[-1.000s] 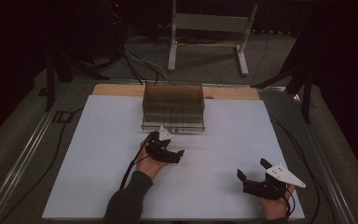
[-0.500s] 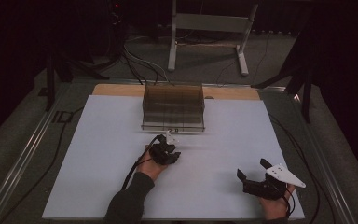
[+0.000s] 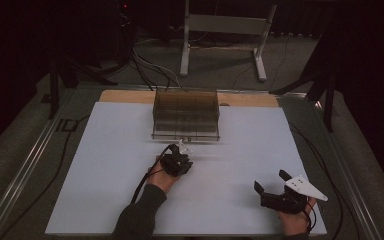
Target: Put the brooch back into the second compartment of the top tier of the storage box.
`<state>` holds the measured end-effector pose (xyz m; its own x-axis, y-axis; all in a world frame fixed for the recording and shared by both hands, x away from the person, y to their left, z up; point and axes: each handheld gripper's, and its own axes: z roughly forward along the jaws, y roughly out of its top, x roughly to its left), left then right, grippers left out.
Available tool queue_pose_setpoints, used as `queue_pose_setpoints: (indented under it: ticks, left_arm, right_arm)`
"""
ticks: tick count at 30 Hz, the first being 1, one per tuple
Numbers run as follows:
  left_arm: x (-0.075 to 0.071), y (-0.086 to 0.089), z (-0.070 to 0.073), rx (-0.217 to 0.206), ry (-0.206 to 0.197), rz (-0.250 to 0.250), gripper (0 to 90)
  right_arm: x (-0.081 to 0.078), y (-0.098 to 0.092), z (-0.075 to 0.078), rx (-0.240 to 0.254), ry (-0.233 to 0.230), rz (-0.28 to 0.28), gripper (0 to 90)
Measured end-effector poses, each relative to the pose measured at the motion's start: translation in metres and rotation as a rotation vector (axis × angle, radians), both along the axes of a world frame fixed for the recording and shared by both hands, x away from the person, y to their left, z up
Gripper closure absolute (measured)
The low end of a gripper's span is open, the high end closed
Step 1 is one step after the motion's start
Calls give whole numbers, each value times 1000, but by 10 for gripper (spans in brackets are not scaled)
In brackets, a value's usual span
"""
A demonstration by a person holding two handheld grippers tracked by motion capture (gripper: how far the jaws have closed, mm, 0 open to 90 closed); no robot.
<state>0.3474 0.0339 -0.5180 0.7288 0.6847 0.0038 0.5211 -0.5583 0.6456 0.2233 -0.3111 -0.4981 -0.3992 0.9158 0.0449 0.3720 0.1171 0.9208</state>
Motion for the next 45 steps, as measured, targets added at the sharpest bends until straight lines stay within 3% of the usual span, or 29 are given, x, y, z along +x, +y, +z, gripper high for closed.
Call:
queue_pose_setpoints:
  ticks: [16,45]
  left_arm:
    - [0,1,3,-17,5,0,790]
    - [0,5,26,-72,-5,-15,790]
  right_arm:
    - [0,0,0,0,1,1,1]
    - [0,0,0,-1,1,2,1]
